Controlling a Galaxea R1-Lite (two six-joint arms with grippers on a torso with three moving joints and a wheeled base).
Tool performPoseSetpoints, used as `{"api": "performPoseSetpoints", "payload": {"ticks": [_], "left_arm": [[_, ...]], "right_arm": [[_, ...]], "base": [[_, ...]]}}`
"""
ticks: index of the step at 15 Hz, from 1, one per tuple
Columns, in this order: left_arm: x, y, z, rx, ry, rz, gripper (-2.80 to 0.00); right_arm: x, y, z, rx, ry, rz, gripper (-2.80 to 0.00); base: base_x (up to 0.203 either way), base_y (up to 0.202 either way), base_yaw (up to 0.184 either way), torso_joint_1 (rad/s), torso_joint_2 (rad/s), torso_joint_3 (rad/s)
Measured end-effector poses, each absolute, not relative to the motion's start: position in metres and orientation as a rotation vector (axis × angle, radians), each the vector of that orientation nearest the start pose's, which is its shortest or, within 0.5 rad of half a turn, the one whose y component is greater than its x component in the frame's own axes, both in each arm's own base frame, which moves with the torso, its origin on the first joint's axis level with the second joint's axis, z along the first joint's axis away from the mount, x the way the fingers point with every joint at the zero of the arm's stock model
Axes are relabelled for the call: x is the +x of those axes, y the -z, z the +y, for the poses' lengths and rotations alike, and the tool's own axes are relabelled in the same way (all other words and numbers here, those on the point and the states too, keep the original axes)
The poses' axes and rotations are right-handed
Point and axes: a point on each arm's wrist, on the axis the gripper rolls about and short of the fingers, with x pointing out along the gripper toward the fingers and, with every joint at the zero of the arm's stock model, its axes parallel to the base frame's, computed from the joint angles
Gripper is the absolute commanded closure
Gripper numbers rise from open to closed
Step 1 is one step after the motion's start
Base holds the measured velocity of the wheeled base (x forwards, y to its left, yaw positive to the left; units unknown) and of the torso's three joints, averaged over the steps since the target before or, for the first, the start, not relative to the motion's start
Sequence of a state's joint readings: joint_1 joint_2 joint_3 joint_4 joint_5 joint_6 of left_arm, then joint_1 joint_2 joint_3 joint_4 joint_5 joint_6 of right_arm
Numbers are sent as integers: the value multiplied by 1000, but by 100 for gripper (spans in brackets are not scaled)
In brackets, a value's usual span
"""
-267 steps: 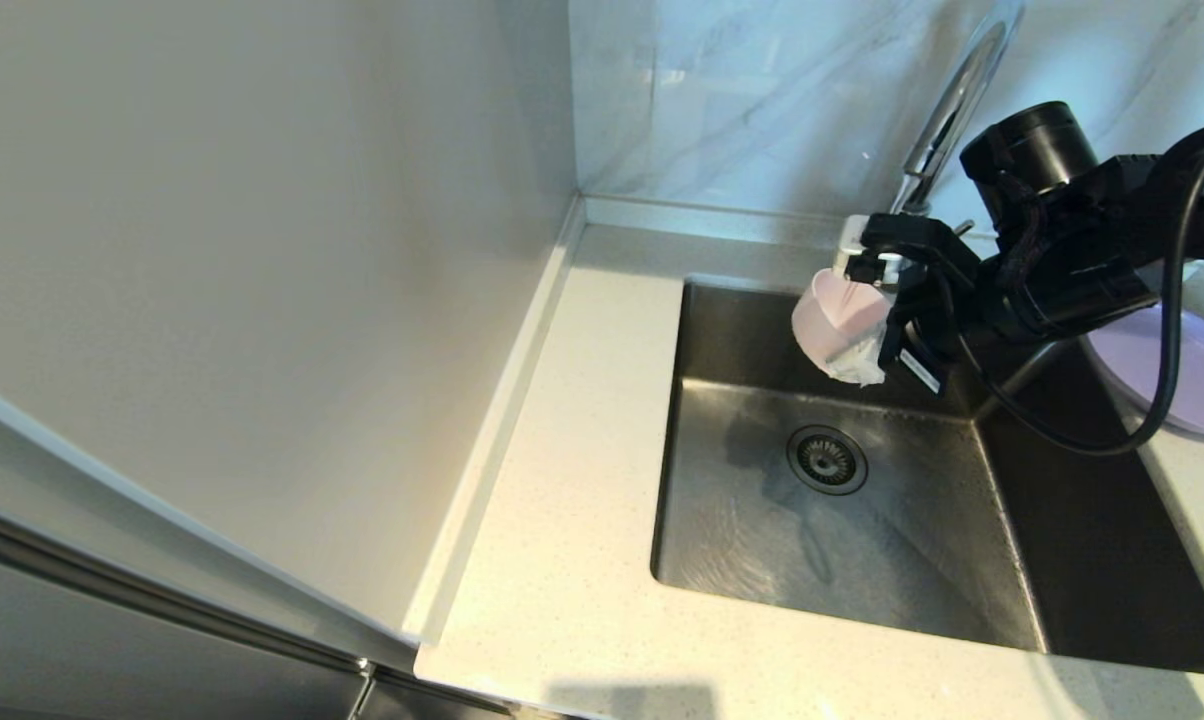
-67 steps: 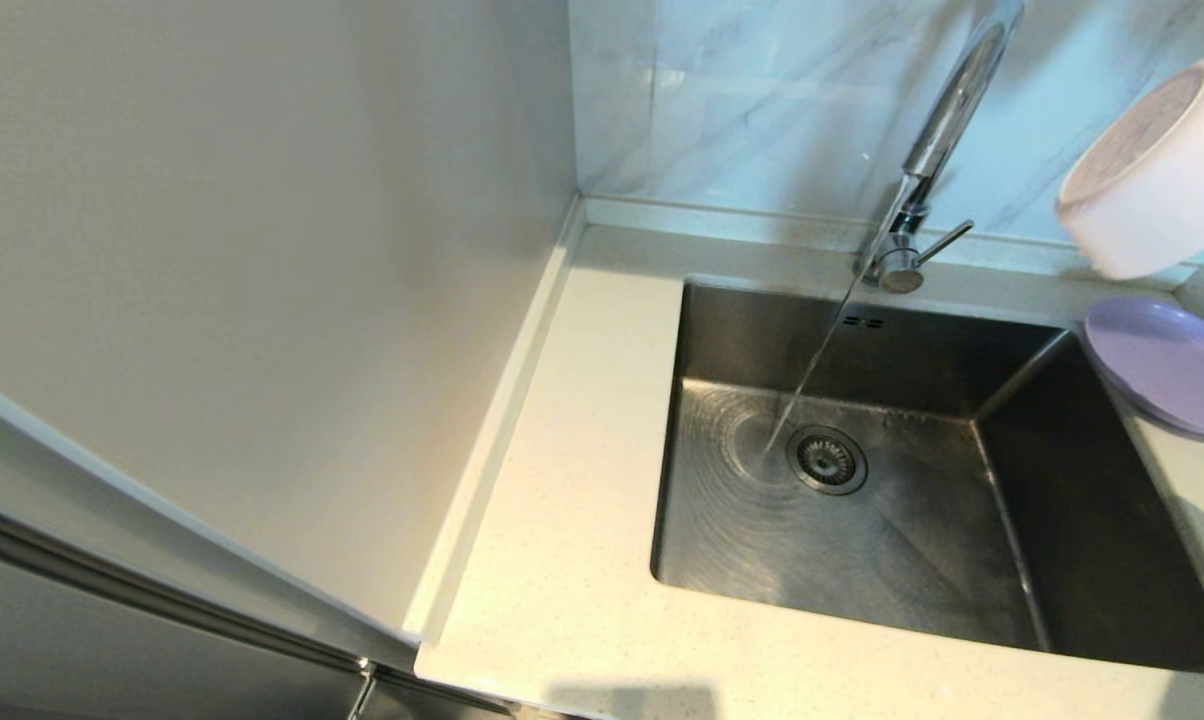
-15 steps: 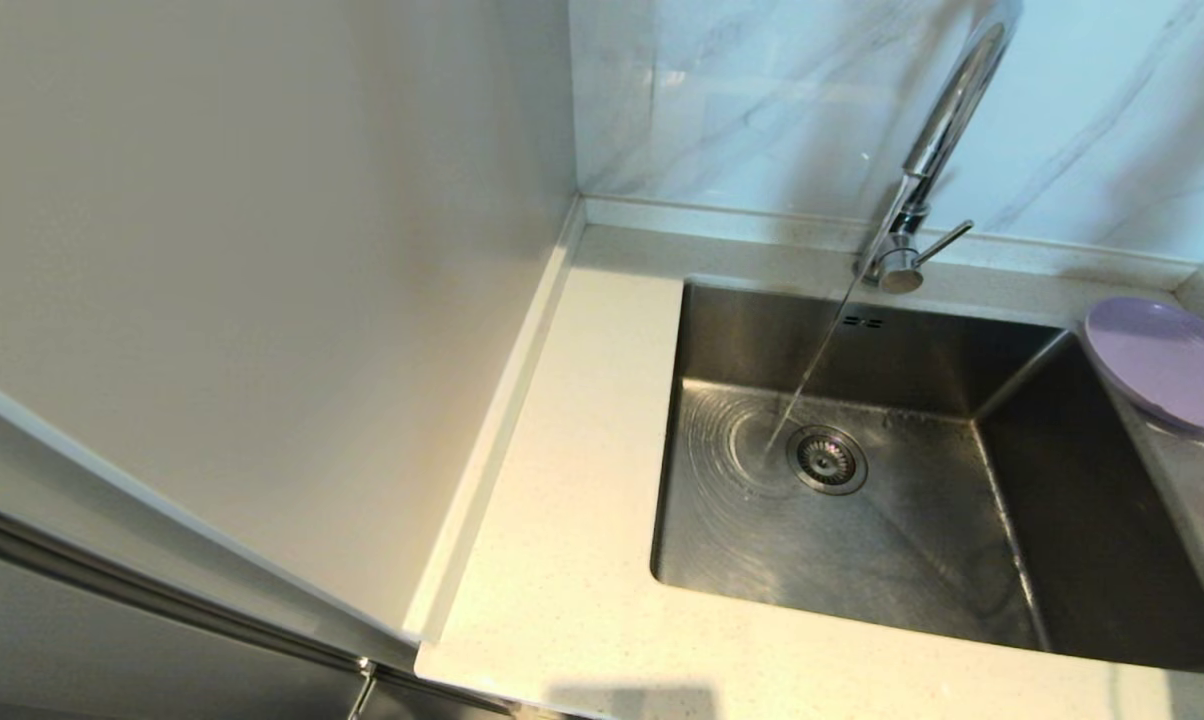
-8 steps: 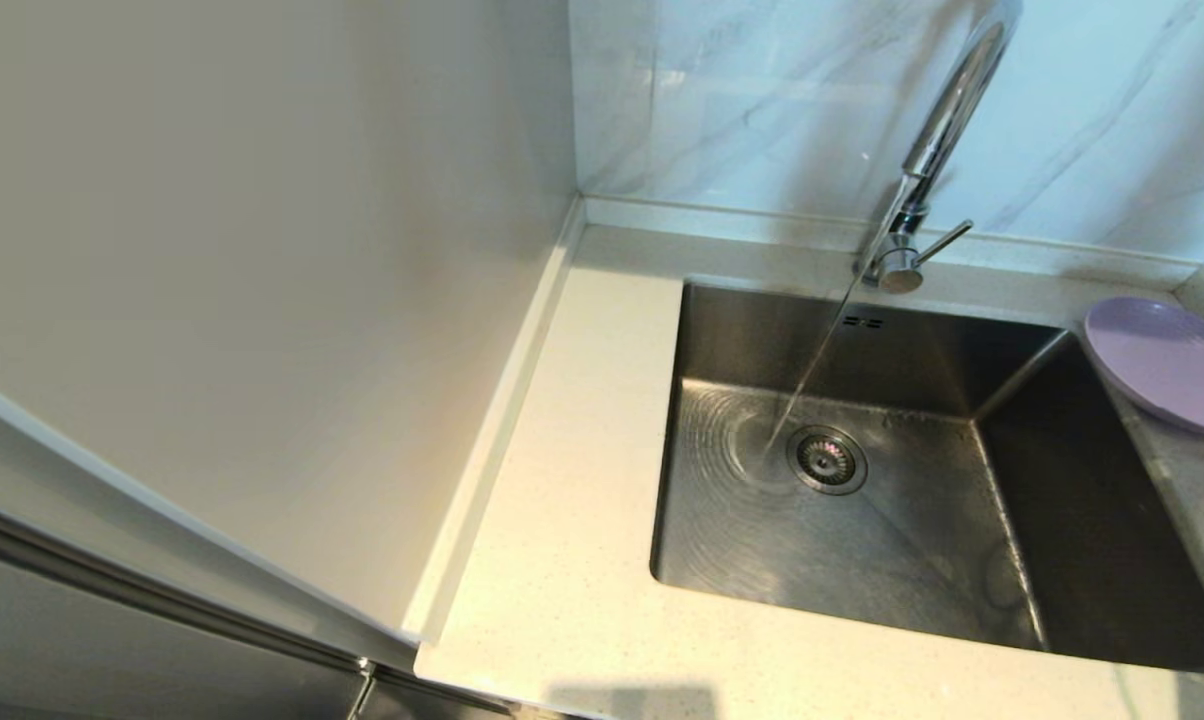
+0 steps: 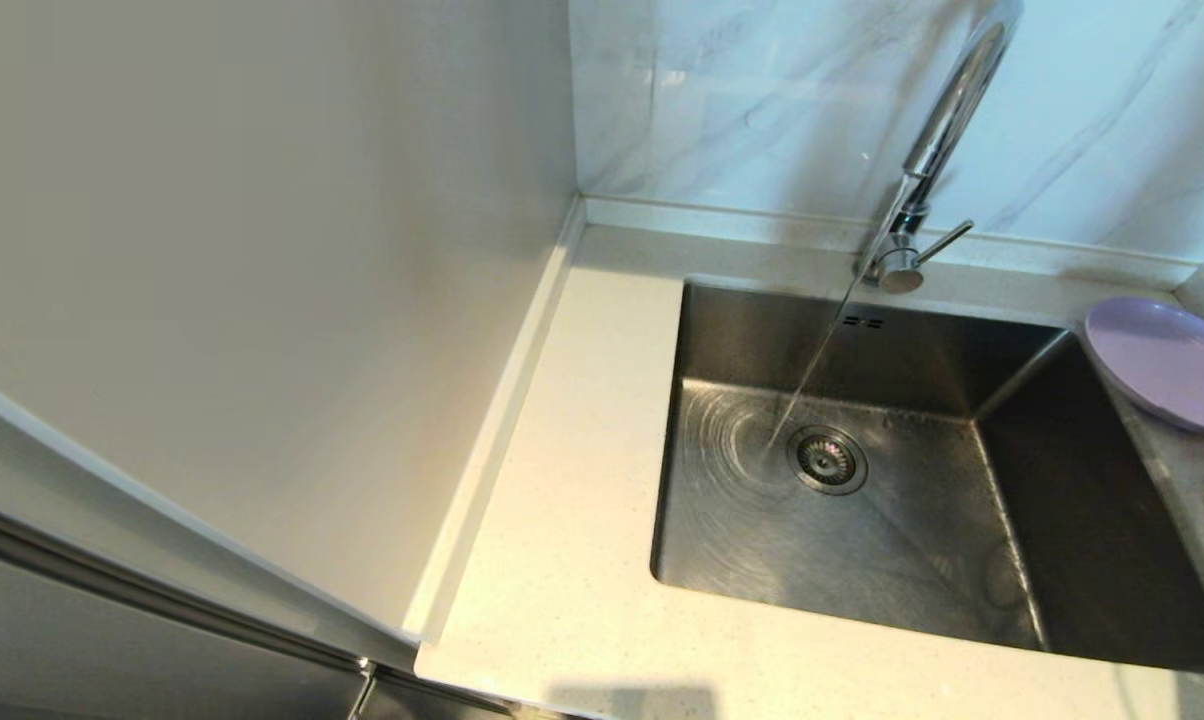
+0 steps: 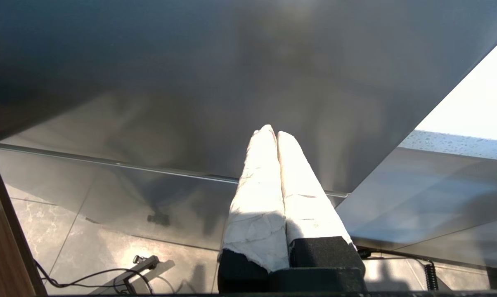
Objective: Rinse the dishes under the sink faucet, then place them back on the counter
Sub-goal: Place the bowl on the table, then pick up the bowl
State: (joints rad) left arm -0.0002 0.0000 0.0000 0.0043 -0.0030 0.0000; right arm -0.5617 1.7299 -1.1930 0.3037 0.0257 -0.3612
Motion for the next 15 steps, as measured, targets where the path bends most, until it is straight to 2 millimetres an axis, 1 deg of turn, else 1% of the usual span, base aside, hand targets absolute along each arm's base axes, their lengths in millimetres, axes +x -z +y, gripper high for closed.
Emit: {"api": "performPoseSetpoints", "payload": {"ticks": [4, 7, 11, 13, 15], "left_arm": [[-23, -75, 0, 0, 3, 4, 0], [-23, -75, 0, 0, 3, 5, 0], [-23, -75, 0, 0, 4, 5, 0], [-23, -75, 0, 0, 4, 4, 0], [-23, -75, 0, 0, 4, 4, 0]], "right_arm": [[251, -207, -159, -80, 370, 849, -280], [241, -223, -153, -90, 388, 789, -280], [229, -247, -144, -125, 421, 652, -280], [221, -255, -139, -135, 426, 625, -280], [208, -261, -131, -139, 428, 618, -280]], "base": [[0, 0, 0, 0, 0, 0], [0, 0, 0, 0, 0, 0], [0, 0, 0, 0, 0, 0], [0, 0, 0, 0, 0, 0], [0, 0, 0, 0, 0, 0]]}}
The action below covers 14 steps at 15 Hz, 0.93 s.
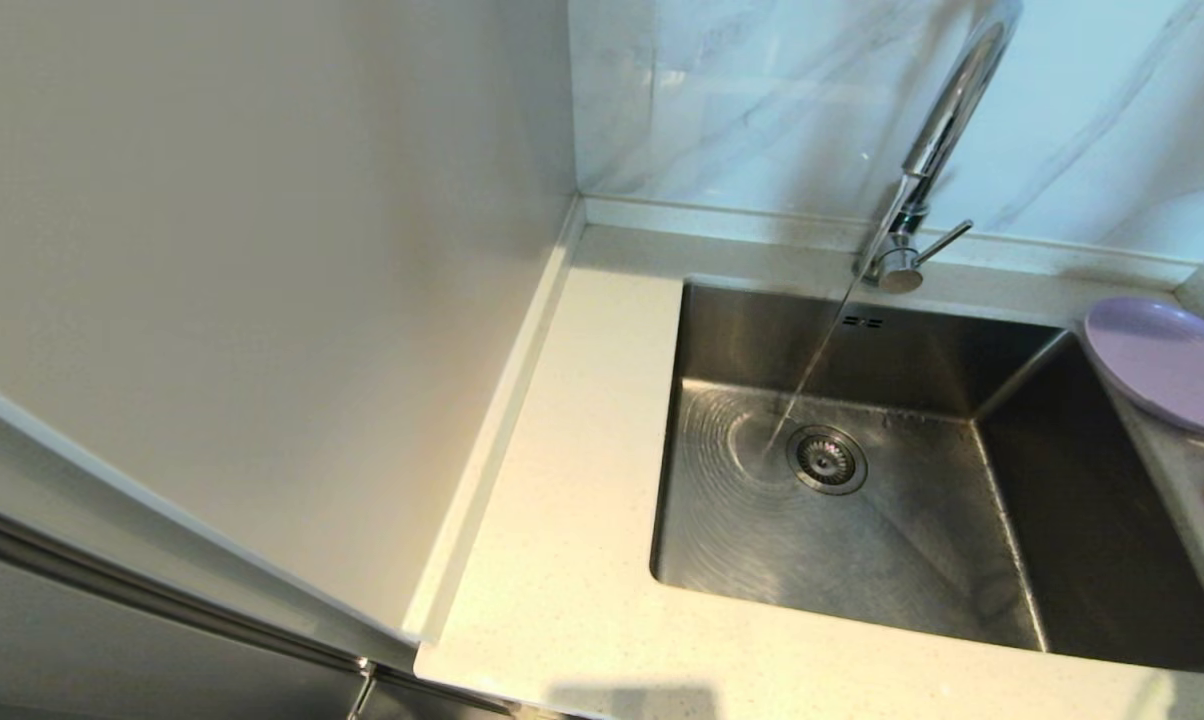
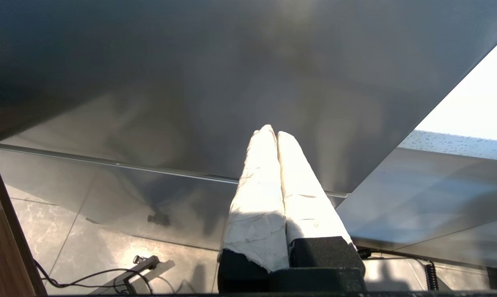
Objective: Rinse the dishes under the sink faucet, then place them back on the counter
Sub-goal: Pick up the bowl
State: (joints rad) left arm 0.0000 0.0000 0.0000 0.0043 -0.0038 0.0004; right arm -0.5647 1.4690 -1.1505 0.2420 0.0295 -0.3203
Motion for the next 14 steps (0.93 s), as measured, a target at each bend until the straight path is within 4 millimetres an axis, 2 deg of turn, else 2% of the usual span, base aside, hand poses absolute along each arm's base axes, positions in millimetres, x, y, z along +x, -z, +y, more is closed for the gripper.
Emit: {"api": "performPoseSetpoints", "payload": {"ticks": [3, 6, 8, 10, 14], "left_arm": [[-23, -75, 0, 0, 3, 4, 0], [-23, -75, 0, 0, 4, 4, 0], [-23, -75, 0, 0, 4, 5, 0], [-23, -75, 0, 0, 4, 4, 0], [-23, -75, 0, 0, 4, 4, 0]], "right_arm": [[177, -259, -112, -118, 416, 688, -280], [144, -242, -92, -71, 395, 824, -280], [131, -229, -83, -37, 386, 901, -280], [129, -220, -82, 30, 404, 924, -280], [138, -203, -88, 127, 421, 991, -280]], "base": [[0, 0, 0, 0, 0, 0], [0, 0, 0, 0, 0, 0], [0, 0, 0, 0, 0, 0], [0, 0, 0, 0, 0, 0], [0, 0, 0, 0, 0, 0]]}}
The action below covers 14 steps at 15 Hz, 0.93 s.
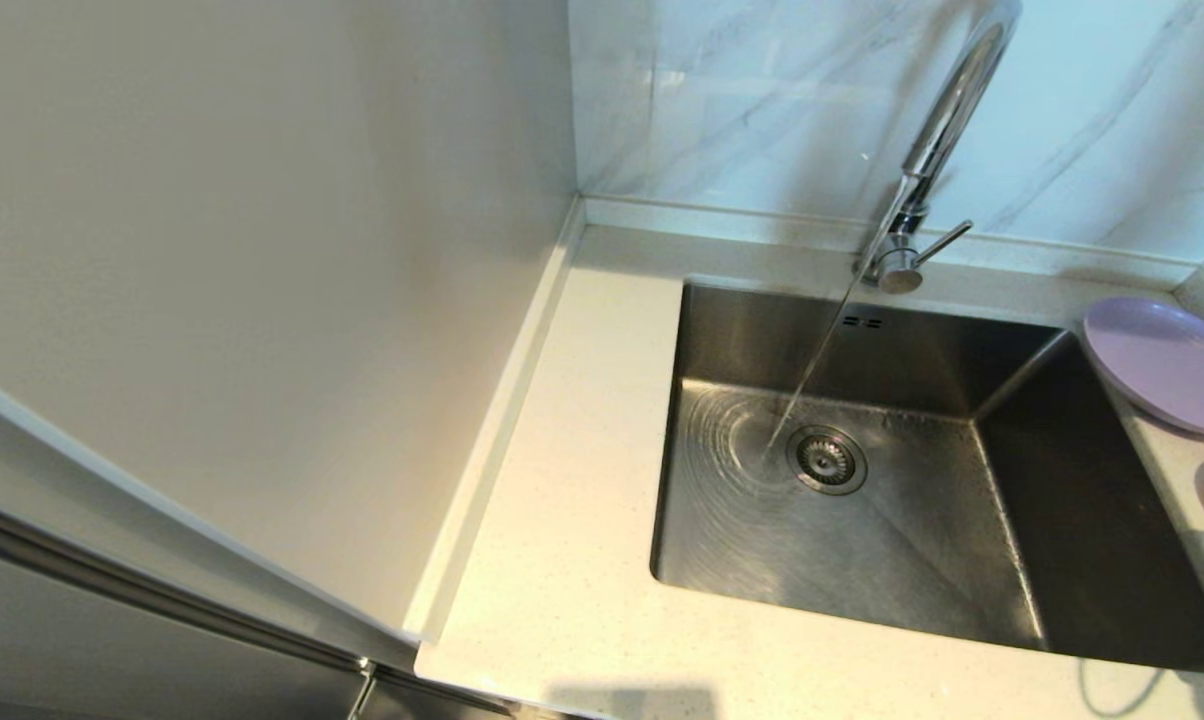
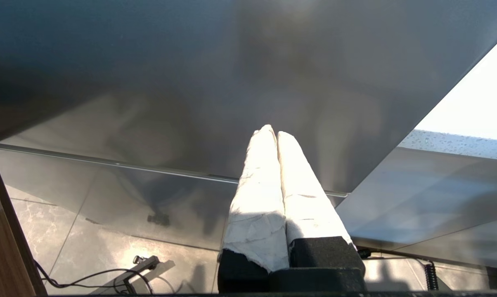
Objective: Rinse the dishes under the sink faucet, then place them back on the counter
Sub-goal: Pick up the bowl
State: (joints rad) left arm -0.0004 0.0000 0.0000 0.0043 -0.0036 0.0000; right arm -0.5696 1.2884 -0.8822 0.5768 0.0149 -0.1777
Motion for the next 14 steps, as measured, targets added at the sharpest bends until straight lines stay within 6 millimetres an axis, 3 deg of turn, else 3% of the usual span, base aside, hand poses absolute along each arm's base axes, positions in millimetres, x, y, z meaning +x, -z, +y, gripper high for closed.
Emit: {"api": "performPoseSetpoints", "payload": {"ticks": [6, 14], "left_arm": [[-23, -75, 0, 0, 4, 5, 0], [-23, -75, 0, 0, 3, 5, 0]], "right_arm": [[151, -185, -107, 323, 540, 1005, -280], [158, -161, -129, 385, 592, 1043, -280]], "base": [[0, 0, 0, 0, 0, 0], [0, 0, 0, 0, 0, 0]]}}
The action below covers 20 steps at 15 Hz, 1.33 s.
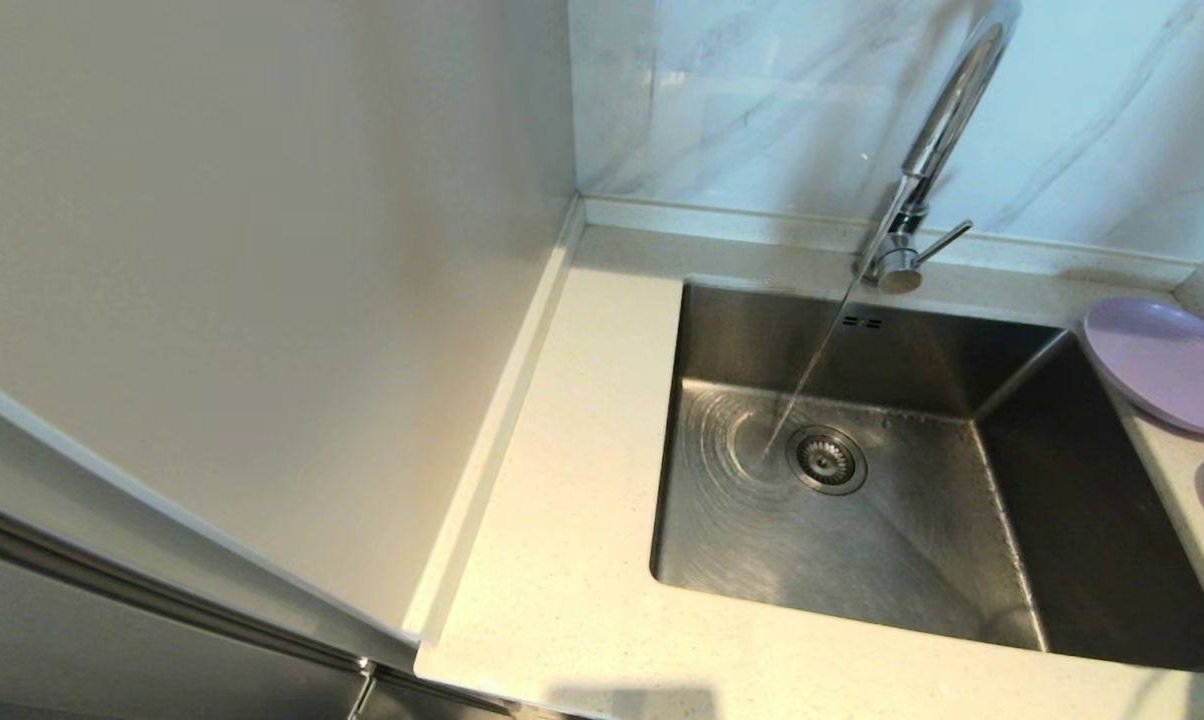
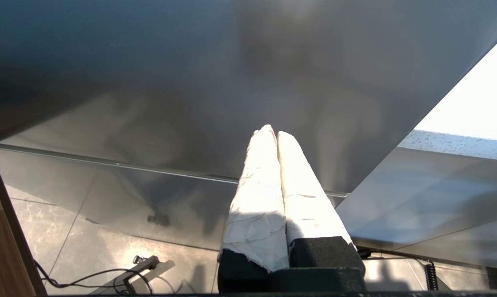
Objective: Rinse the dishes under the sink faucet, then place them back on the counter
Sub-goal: Pick up the bowl
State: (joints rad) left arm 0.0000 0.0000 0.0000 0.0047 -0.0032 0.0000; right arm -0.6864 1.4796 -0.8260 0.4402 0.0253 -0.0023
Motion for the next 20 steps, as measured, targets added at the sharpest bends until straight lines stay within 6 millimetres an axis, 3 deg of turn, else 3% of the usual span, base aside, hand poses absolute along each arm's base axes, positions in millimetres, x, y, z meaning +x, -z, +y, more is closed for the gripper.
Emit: {"api": "performPoseSetpoints", "payload": {"ticks": [5, 6, 20], "left_arm": [[-23, -75, 0, 0, 4, 5, 0], [-23, -75, 0, 0, 4, 4, 0], [-23, -75, 0, 0, 3, 4, 0]], "right_arm": [[168, -152, -138, 388, 594, 1043, -280], [169, -151, -139, 389, 593, 1046, 0], [160, -144, -139, 399, 611, 1077, 0]], "base": [[0, 0, 0, 0, 0, 0], [0, 0, 0, 0, 0, 0], [0, 0, 0, 0, 0, 0]]}}
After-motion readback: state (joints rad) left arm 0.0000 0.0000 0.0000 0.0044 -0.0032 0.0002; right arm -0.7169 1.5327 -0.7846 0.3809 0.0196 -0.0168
